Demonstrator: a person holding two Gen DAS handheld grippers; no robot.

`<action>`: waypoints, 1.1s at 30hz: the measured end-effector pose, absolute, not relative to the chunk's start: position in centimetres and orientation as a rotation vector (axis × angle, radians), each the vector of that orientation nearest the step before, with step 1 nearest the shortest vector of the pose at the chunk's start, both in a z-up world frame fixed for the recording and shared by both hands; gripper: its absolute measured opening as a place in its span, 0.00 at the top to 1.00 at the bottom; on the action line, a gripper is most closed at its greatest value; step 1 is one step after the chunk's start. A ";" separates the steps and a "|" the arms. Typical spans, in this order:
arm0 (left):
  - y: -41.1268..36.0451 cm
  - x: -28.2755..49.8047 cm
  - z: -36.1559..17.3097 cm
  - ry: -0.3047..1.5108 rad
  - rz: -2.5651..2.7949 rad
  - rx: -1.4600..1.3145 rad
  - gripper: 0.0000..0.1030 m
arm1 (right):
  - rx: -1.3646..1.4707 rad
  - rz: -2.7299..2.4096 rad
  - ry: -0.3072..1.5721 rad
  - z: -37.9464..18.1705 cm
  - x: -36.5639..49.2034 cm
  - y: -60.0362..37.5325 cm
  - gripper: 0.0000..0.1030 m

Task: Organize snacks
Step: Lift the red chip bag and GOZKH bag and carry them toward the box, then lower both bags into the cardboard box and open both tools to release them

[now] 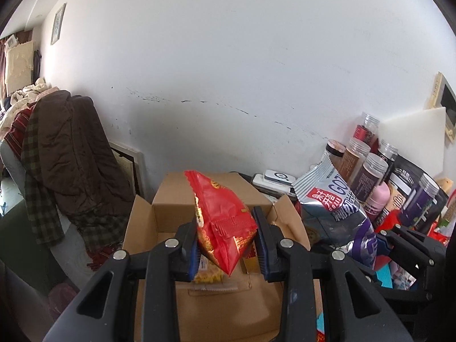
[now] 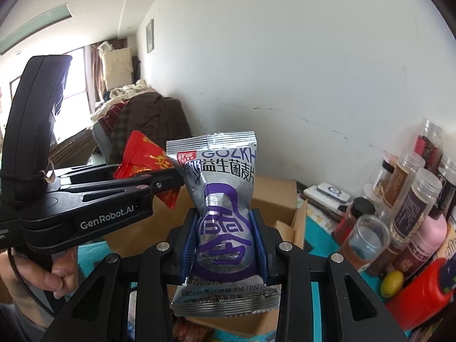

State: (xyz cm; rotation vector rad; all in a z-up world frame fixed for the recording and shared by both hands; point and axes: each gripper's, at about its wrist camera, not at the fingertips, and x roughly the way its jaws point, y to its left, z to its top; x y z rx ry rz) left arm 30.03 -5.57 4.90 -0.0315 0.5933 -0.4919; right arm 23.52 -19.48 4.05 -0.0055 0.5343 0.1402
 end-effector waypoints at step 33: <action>-9.2 37.8 -2.6 0.796 -0.331 0.170 0.70 | 0.104 0.082 0.794 -3.9 32.6 -22.0 0.65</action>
